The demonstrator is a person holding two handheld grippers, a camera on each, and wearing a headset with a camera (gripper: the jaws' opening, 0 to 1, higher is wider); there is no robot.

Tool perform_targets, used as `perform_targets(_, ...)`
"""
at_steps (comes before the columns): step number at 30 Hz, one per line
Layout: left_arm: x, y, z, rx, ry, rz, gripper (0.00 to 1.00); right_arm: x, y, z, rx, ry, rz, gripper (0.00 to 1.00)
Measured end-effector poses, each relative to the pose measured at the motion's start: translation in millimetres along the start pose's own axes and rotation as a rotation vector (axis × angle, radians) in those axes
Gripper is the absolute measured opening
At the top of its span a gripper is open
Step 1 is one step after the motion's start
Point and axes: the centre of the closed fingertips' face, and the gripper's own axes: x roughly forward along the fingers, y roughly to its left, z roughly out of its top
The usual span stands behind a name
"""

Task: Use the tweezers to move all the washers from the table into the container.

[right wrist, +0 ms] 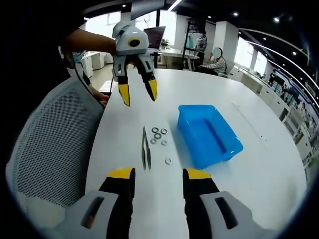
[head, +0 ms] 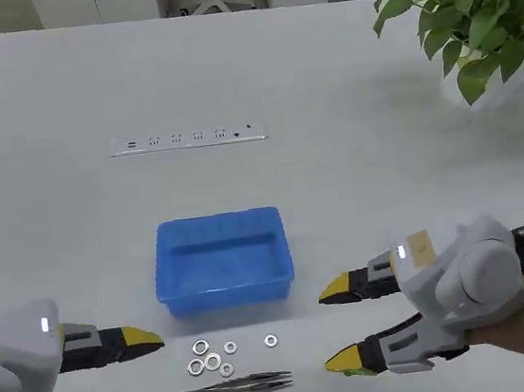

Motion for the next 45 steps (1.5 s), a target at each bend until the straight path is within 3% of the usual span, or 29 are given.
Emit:
perform_targets(8, 16.3, -0.4, -15.4, 0.058, 0.096, -0.044, 0.27, 22.2, 3.2, 4.1, -0.066, 0.015, 0.046, 0.36)
perform_targets(22, 33.2, 3.6, -36.4, 0.116, 0.177, -0.081, 0.19, 54.5, 14.2, 2.7, -0.111, 0.051, 0.123, 0.28)
perform_targets(31, 42.5, 3.9, -44.0, 0.142, 0.219, -0.107, 0.13, 75.8, 22.8, -4.0, -0.111, 0.078, 0.166, 0.23)
perform_targets(45, 51.5, 2.8, -50.0, 0.149, 0.237, -0.133, 0.09, 94.4, 31.4, -12.2, -0.132, 0.108, 0.185, 0.17)
